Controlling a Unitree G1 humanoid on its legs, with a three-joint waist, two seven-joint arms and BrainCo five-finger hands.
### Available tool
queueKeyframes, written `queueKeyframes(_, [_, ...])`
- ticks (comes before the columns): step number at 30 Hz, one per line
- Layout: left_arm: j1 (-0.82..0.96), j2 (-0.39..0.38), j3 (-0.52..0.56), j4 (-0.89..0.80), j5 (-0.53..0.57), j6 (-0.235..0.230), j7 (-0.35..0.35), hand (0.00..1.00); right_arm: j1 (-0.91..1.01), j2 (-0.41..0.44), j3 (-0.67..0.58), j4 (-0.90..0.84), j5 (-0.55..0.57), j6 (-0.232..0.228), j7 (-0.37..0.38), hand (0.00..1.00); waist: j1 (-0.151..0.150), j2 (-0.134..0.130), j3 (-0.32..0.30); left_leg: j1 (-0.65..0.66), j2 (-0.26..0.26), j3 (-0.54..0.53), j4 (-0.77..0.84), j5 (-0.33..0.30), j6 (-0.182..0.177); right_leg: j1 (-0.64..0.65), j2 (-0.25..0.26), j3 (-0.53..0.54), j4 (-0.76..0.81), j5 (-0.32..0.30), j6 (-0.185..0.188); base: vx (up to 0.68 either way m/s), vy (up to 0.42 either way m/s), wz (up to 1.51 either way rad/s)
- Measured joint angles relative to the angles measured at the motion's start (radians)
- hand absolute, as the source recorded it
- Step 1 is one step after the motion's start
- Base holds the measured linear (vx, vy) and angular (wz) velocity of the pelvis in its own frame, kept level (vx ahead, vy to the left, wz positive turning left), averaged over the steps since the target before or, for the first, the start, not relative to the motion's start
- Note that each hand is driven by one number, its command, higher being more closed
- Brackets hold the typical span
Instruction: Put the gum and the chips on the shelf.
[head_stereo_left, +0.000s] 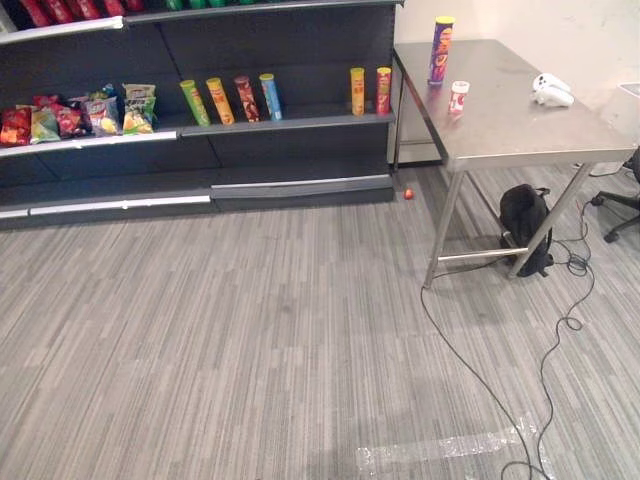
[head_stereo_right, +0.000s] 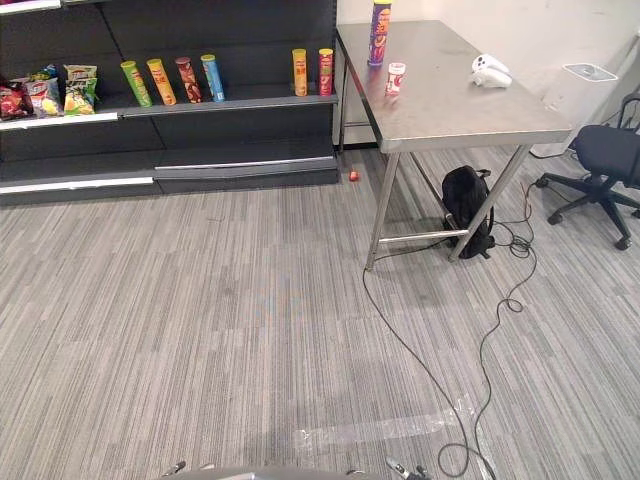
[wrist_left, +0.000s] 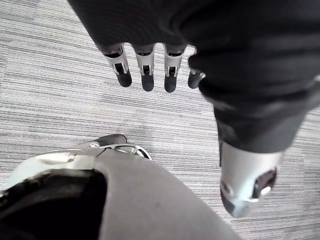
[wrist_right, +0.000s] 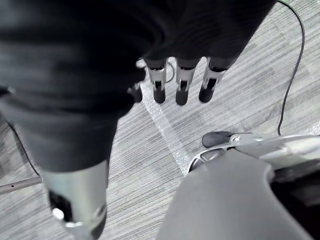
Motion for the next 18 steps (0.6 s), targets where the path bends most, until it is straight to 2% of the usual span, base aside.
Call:
queueKeyframes(1, [0.0,0.0,0.0,0.0,0.0,-0.003,-0.001,0.0,-0.004,0.0,-0.008,0.001,0.0,0.0,0.0,0.0,0.0,-0.008,0.008,0.0,0.0,0.002,0.0,-0.002,-0.003,0.0,0.0,-0.001,0.0,-0.002,0.017,0.02,-0.001,-0.04])
queueKeyframes(2, [-0.002,0.001,0.0,0.0,0.0,-0.005,-0.002,0.0,-0.009,0.0,-0.013,0.003,0.0,0.0,0.0,0.0,0.0,-0.001,0.01,0.005,0.001,0.006,0.0,-0.003,-0.005,0.003,0.0,-0.002,0.0,-0.001,0.019,0.03,-0.002,-0.1])
queueKeyframes(6, [-0.007,0.002,0.0,0.0,0.001,-0.006,-0.002,0.0,-0.028,0.0,-0.013,0.006,0.0,-0.002,0.0,0.0,-0.001,-0.005,0.027,0.023,0.001,0.025,-0.001,-0.007,-0.014,0.016,-0.001,-0.003,0.001,-0.008,0.03,0.0,-0.009,-0.08])
queueKeyframes(13, [-0.009,0.002,-0.001,-0.001,0.001,-0.006,-0.001,0.0,-0.03,0.0,-0.011,0.006,-0.001,-0.005,0.01,0.0,-0.001,-0.003,0.028,0.024,0.002,0.025,-0.002,-0.007,-0.014,0.016,-0.001,-0.006,0.002,-0.01,0.032,0.0,0.0,0.0])
queueKeyframes(15, [-0.009,0.002,-0.001,-0.001,0.001,-0.006,-0.001,0.0,-0.029,-0.001,0.005,0.005,-0.007,-0.023,0.011,0.0,-0.001,-0.004,0.029,0.024,0.002,0.025,-0.002,-0.007,-0.014,0.016,-0.002,-0.009,0.003,-0.01,0.032,0.0,0.0,0.0])
queueKeyframes(18, [-0.009,0.002,0.0,-0.001,0.001,-0.006,0.001,0.0,-0.028,-0.001,0.01,0.005,0.022,-0.026,0.017,0.0,-0.002,-0.005,0.031,0.024,0.001,0.025,-0.003,-0.007,-0.014,0.014,-0.002,-0.014,0.003,-0.01,0.031,-0.01,-0.002,0.01])
